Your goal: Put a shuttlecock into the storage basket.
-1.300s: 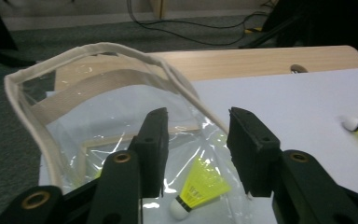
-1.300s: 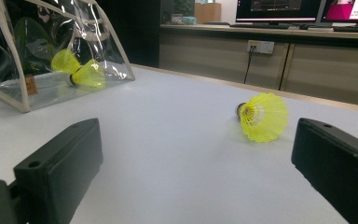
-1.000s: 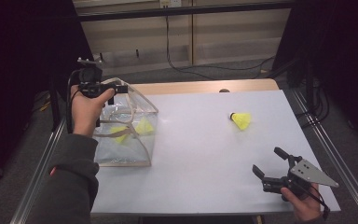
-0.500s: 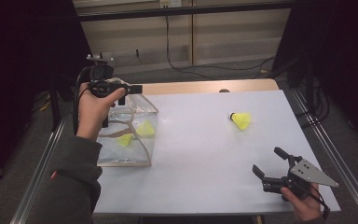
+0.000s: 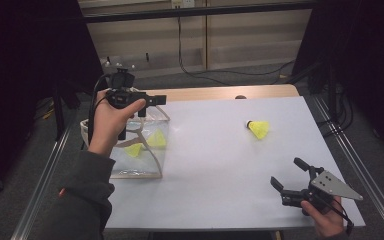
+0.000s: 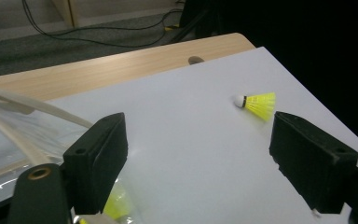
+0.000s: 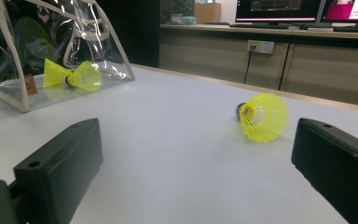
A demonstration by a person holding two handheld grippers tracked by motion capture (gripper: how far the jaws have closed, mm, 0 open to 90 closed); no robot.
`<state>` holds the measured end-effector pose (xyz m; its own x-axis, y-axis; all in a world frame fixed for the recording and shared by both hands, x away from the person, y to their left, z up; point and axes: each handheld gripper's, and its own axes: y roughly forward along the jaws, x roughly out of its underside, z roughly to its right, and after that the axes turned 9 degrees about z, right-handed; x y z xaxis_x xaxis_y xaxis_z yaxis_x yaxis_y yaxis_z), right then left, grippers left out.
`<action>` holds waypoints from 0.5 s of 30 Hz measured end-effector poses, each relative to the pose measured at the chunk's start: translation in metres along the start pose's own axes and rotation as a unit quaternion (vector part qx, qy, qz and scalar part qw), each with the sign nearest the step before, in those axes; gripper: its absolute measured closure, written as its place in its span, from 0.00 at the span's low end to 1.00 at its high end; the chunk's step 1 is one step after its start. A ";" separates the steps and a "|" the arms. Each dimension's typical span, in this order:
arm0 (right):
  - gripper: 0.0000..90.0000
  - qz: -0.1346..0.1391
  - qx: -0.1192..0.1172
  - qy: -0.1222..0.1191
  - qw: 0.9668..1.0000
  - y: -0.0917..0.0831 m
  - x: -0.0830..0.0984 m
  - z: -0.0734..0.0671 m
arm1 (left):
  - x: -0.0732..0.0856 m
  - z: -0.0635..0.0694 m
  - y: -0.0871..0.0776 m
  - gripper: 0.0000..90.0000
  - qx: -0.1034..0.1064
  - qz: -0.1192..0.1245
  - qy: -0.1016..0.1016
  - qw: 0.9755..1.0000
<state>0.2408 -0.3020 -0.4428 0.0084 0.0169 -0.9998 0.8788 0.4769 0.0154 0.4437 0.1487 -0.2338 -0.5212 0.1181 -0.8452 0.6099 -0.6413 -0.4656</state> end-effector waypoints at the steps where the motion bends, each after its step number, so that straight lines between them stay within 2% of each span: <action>1: 0.02 0.000 0.000 0.000 1.000 0.000 0.000 0.000 | 0.001 0.002 0.001 0.19 0.003 -0.001 0.006 1.000; 15: 0.02 0.001 -0.001 0.000 1.000 0.001 0.000 0.000 | 0.010 0.023 0.018 0.14 0.024 -0.004 0.026 0.999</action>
<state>0.2417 -0.3010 -0.4427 0.0098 0.0168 -0.9998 0.8778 0.4788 0.0166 0.4361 0.1210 -0.2450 -0.4938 0.1618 -0.8544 0.5759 -0.6753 -0.4607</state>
